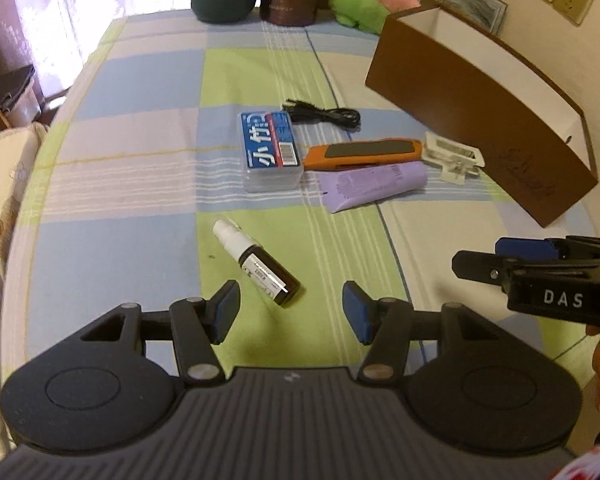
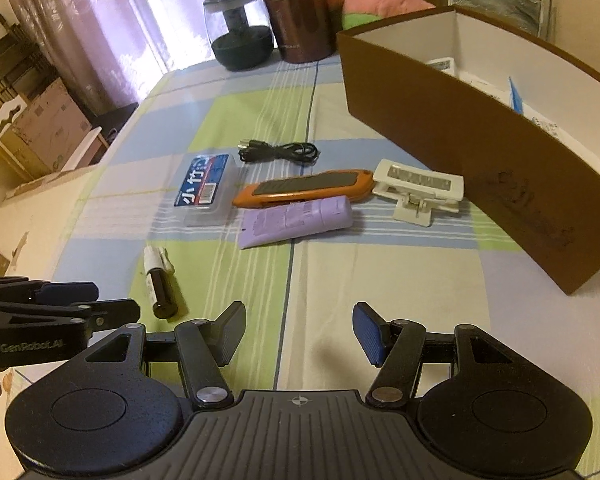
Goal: Organize rigid objects
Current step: 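Lift both tools out of the box and move back over the table, then grasp the brown spray bottle with the left tool while the right tool grasps the purple tube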
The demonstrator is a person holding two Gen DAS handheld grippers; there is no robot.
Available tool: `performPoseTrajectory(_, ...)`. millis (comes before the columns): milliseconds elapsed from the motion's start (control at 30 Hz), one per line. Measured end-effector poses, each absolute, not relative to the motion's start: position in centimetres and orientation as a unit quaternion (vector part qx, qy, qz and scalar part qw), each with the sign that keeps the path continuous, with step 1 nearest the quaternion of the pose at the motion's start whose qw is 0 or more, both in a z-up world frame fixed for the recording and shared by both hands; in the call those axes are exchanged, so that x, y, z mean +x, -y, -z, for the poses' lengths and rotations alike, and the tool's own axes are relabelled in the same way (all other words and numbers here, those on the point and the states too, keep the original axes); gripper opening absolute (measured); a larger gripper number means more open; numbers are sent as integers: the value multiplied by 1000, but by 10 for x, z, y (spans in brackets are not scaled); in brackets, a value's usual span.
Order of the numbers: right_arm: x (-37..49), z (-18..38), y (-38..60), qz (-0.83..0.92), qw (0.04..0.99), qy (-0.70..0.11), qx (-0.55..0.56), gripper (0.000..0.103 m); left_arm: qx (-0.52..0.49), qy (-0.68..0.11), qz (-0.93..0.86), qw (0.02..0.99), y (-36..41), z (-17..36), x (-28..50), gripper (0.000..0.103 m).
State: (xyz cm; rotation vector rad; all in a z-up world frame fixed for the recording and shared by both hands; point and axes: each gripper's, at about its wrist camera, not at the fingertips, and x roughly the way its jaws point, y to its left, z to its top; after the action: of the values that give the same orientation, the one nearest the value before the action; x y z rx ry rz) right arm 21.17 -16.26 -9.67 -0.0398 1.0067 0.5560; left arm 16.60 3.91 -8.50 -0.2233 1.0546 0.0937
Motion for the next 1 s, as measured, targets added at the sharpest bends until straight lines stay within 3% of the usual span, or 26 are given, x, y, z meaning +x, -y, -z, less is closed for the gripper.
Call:
performPoseTrajectory(467,253,112,153,-275,839,-468,-29,56,-135,-515,-93,842,-54,125,204,50)
performPoseTrajectory(733,285,119,138,-291,841,-453,-48,56,-139,-524,-115,833,-62,139,212,36)
performPoseTrajectory(867,302,122,130,-302,842,-443,-62,56,-114,-520,-118,838,-60,140,215,22)
performPoseTrajectory(1000,315,126,123,-319,837,-439,-71,56,-100,-520,-118,840,-60,140,216,21)
